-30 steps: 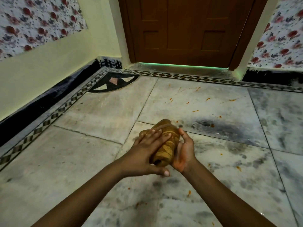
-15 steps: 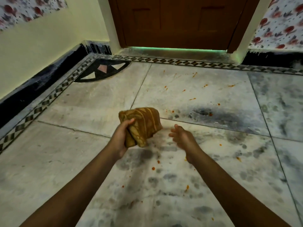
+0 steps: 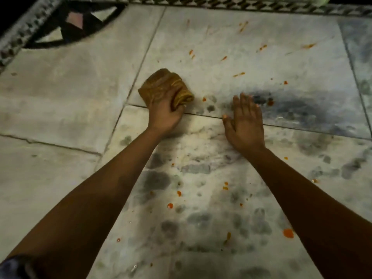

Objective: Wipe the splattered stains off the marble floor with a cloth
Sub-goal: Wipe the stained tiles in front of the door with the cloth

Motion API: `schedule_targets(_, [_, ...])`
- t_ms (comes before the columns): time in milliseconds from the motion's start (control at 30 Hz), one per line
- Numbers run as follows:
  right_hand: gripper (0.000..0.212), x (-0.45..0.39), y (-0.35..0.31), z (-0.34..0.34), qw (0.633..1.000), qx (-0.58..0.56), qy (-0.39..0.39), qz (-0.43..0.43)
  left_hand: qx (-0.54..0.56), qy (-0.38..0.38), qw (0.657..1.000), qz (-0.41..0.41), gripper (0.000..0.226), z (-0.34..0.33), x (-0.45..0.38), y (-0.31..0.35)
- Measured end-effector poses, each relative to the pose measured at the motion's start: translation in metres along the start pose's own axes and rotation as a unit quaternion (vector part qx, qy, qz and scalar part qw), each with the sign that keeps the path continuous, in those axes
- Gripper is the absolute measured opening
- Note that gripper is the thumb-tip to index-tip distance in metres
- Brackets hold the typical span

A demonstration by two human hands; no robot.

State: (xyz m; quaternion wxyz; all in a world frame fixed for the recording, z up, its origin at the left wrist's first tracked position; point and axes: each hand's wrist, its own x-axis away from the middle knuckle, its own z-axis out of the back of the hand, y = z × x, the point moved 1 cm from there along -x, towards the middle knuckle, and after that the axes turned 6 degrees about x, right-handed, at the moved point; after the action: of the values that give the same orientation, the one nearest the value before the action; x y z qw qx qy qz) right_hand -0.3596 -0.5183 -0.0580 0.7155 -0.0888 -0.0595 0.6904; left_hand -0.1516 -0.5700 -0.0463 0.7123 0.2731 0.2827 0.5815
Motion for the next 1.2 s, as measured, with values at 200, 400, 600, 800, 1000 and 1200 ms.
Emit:
schedule_targets(200, [0.072,-0.007,-0.001,-0.026,0.998,0.029,0.021,-0.048,-0.084,0.087,0.988,0.096,0.068,-0.010,-0.022,-0.004])
schedule_targets(400, [0.068,-0.007,-0.001,-0.026,0.997,0.026,0.045,-0.058,-0.236,-0.037,0.966,0.096,0.076,-0.053,-0.075,0.035])
schedule_targets(600, [0.070,-0.007,-0.002,-0.023,0.997,0.020,0.029,-0.064,-0.281,-0.107,0.948,-0.104,0.070,-0.024,-0.045,0.000])
schedule_targets(800, [0.068,-0.007,-0.003,-0.022,0.998,0.011,0.028,-0.063,-0.275,-0.040,0.955,0.109,0.067,-0.017,-0.112,-0.008])
schedule_targets(1000, [0.068,-0.007,-0.001,-0.021,0.997,0.022,0.027,-0.064,-0.287,-0.127,0.946,-0.084,0.069,-0.035,-0.049,0.013])
schedule_targets(1200, [0.071,-0.006,-0.002,-0.022,0.997,0.018,0.028,-0.063,-0.273,-0.050,0.955,0.102,0.064,0.005,-0.096,-0.025])
